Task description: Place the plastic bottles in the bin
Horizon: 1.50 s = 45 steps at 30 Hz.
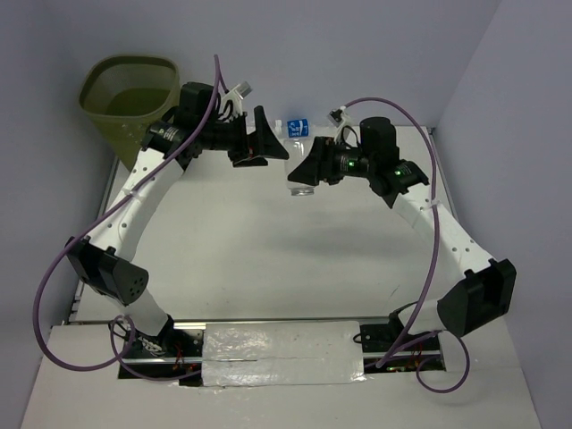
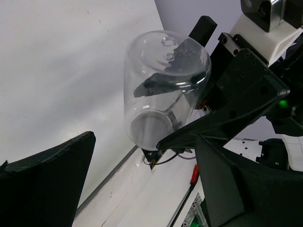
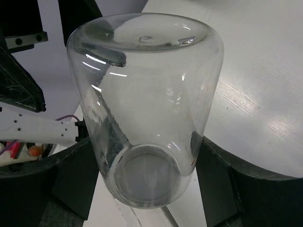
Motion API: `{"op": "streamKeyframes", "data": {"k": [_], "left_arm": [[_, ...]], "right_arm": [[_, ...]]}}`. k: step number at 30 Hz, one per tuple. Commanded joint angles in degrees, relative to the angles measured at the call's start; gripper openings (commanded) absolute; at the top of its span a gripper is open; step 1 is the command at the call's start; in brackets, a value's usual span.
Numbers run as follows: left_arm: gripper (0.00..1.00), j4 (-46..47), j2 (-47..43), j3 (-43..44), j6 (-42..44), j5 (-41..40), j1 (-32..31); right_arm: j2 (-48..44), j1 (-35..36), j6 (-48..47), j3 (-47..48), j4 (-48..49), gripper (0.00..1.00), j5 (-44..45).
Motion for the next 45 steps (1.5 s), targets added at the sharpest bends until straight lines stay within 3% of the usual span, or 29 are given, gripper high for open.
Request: {"op": "streamKeyframes", "data": {"k": [1, 14, 27, 30, 34, 37, 38, 41, 45], "left_arm": [[0.99, 3.04, -0.63, 0.36, -0.77, 2.57, -0.44], [0.99, 4.36, 2.18, 2.21, -1.39, 5.04, -1.49], [0.98, 4.09, 4.64, 2.65, -1.30, 2.05, -3.17], [0.84, 4.45, 4.20, 1.77, -1.21, 1.52, -3.25], [0.53, 4.89, 3.33, 0.45, -1.12, 0.56, -3.25], [0.43, 4.89, 2.80, 0.01, -0.86, -0.32, -3.25], [0.40, 4.54, 2.71, 0.10, -0.77, -0.67, -3.25], [0.34, 1.56, 3.14, 2.03, 1.07, -4.00, -3.25], [0.24, -4.84, 5.43, 9.56, 5.02, -11.56, -2.64]], "right_arm": [[-0.23, 1.29, -1.77, 2.83, -0.91, 0.63, -1.75], [1.88, 3.05, -3.62, 6.43, -4.69, 0.63, -1.31], [3.02, 5.33, -3.79, 6.79, -5.75, 0.63, -1.23], [2.93, 5.42, -4.23, 6.44, -6.10, 0.63, -0.52], [3.02, 5.33, -4.23, 6.17, -6.01, 0.66, -0.35], [3.11, 5.42, -4.14, 6.26, -6.18, 0.74, -0.26], [3.19, 5.34, -4.06, 6.69, -6.45, 0.86, -0.09], [2.76, 5.33, -5.54, 9.41, -9.25, 1.00, 0.53], [1.18, 5.25, -10.63, 16.35, -21.17, 1.00, 3.51]]}}
